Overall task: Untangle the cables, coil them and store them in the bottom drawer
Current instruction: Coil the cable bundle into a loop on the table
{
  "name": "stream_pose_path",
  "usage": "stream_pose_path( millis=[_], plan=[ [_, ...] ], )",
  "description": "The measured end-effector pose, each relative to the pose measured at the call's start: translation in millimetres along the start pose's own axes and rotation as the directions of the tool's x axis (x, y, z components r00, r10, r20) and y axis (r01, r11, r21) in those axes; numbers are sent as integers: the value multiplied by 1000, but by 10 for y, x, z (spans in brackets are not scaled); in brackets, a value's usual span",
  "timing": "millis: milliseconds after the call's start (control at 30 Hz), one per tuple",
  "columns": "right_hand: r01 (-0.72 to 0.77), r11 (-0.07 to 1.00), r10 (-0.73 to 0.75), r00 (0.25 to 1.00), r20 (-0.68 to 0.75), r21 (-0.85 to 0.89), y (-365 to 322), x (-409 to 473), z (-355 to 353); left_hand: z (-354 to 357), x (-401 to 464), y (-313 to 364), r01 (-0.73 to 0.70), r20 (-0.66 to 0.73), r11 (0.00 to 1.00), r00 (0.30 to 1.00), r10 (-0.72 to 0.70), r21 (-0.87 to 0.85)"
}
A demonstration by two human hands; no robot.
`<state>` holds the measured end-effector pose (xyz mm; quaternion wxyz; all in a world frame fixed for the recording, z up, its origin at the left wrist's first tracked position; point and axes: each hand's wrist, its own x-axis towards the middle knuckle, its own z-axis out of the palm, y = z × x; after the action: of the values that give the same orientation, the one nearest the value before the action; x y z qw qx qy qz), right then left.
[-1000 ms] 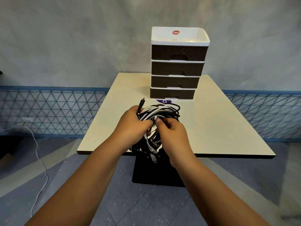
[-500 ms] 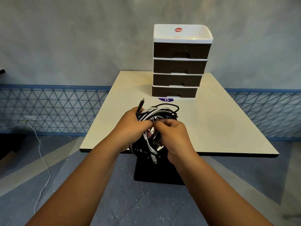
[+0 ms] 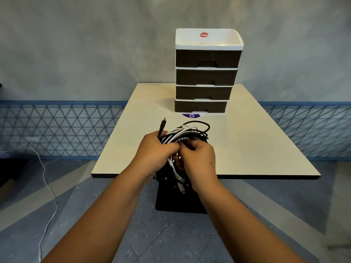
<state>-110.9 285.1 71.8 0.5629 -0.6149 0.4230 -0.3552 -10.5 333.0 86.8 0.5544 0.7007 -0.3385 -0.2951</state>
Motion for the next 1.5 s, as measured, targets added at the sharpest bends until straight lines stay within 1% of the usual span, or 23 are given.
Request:
stream_pose_path(
  millis=[33,100,167,233,300,400,467,567,633,700,767,900,1033,1100,1133,1200,1233,1300,1333,1367,1400,1433,1500],
  plan=[
    [-40,999,39,999,32,25,-4,9,-5,-1,-2,-5,0,7,1000,1000,0,9],
    [-149,979,137,986,93,141,-36,4,-23,-10,-15,-6,-6,40,999,999,4,45],
    [-188,957,162,978,129,219,-72,-15,-46,-22,-27,6,-10,69,998,998,6,60],
    [-176,961,139,974,177,214,-77,-27,-70,-42,-24,21,-3,87,999,996,0,40],
    [-158,976,123,968,219,150,-80,-53,-109,-77,-28,43,-13,120,999,993,9,38],
    [-55,997,41,975,219,61,-60,-89,-185,-148,-35,89,-47,208,996,978,31,74],
    [15,1000,-19,976,219,23,-61,-133,-259,-189,-34,124,-52,239,996,970,33,75],
    [31,998,-45,965,260,60,-169,-199,-390,-247,16,134,-74,206,993,977,54,89],
    [26,997,-44,957,286,67,-265,-209,-471,-266,61,122,-108,162,983,983,83,150],
    [46,999,-45,953,300,6,-316,-187,-535,-255,104,92,-140,119,962,986,114,233],
    [79,994,-52,943,329,-71,-348,-189,-581,-215,135,52,-147,68,950,989,133,276],
    [88,991,-25,859,511,-100,-380,-319,-553,-125,188,-9,-150,-36,928,984,172,340],
    [102,982,13,795,607,-156,-336,-429,-561,-145,208,-16,-127,-97,930,981,169,345],
    [181,961,-8,775,631,-210,-357,-441,-627,-182,203,-11,-114,-110,937,981,158,331],
    [264,929,-45,775,630,-259,-376,-431,-681,-204,199,-6,-111,-108,938,982,154,329],
    [448,816,-131,758,639,-365,-438,-385,-839,-261,190,16,-109,-85,947,986,140,303],
    [509,755,-147,745,650,-414,-482,-350,-939,-301,189,26,-104,-66,955,990,127,277],
    [585,627,-139,734,665,-515,-571,-271,-1161,-396,184,46,-91,-10,969,995,96,229],
    [596,579,-126,740,661,-556,-614,-225,-1270,-441,171,69,-88,26,975,996,84,206],
    [587,567,-116,752,649,-579,-647,-173,-1376,-481,148,102,-88,66,980,995,78,178],
    [567,590,-116,764,634,-575,-676,-121,-1465,-514,121,142,-94,109,985,991,78,144],
    [544,638,-118,768,629,-544,-697,-65,-1548,-543,94,185,-103,155,989,984,85,108],
    [517,747,-139,736,663,-418,-715,55,-1694,-585,32,286,-127,250,991,962,110,52]
  ],
)
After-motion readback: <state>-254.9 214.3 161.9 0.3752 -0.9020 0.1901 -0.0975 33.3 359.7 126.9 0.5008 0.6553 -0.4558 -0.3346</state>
